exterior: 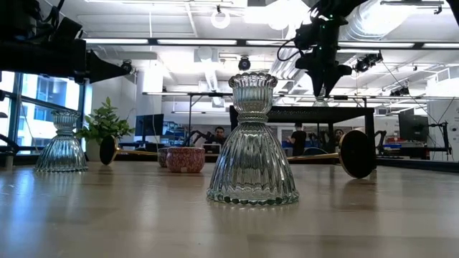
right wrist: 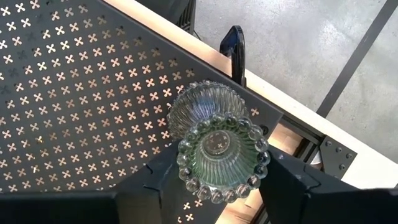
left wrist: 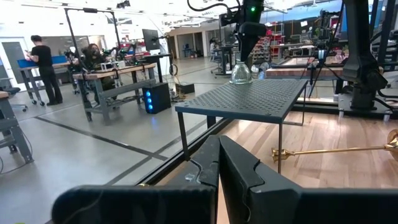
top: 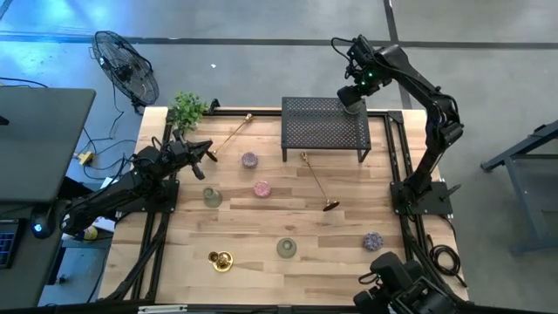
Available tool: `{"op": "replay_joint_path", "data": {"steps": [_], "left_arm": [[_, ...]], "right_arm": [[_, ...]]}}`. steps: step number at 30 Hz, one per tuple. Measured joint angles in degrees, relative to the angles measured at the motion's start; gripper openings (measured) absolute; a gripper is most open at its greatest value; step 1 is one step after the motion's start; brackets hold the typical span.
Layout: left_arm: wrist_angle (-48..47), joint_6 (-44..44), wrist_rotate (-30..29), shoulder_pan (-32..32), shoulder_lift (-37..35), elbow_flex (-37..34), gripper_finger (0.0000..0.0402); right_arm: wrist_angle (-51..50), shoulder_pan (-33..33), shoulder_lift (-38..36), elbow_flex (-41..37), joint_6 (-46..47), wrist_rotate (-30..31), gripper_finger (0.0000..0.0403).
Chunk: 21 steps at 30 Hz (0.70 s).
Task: Pick & Place candle stick holders
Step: Put the top right transparent candle holder on the shelf
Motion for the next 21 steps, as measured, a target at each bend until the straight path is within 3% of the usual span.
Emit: {"op": "replay_joint_path", "data": {"steps": [4,12,21], "left_arm": [[0.0,0.0,0.0,0.0,0.0,0.0,0.0001],[0.0,0.0,0.0,0.0,0.0,0.0,0.0001],[0.0,0.0,0.0,0.0,0.0,0.0,0.0001]], "right_arm": [[0.0,0.0,0.0,0.0,-0.2,0.0,0.0166],[0.0,0.0,0.0,0.0,0.0,1.0,0.0212],[0.0,0.0,0.0,0.0,0.0,1.0,0.0213]]}}
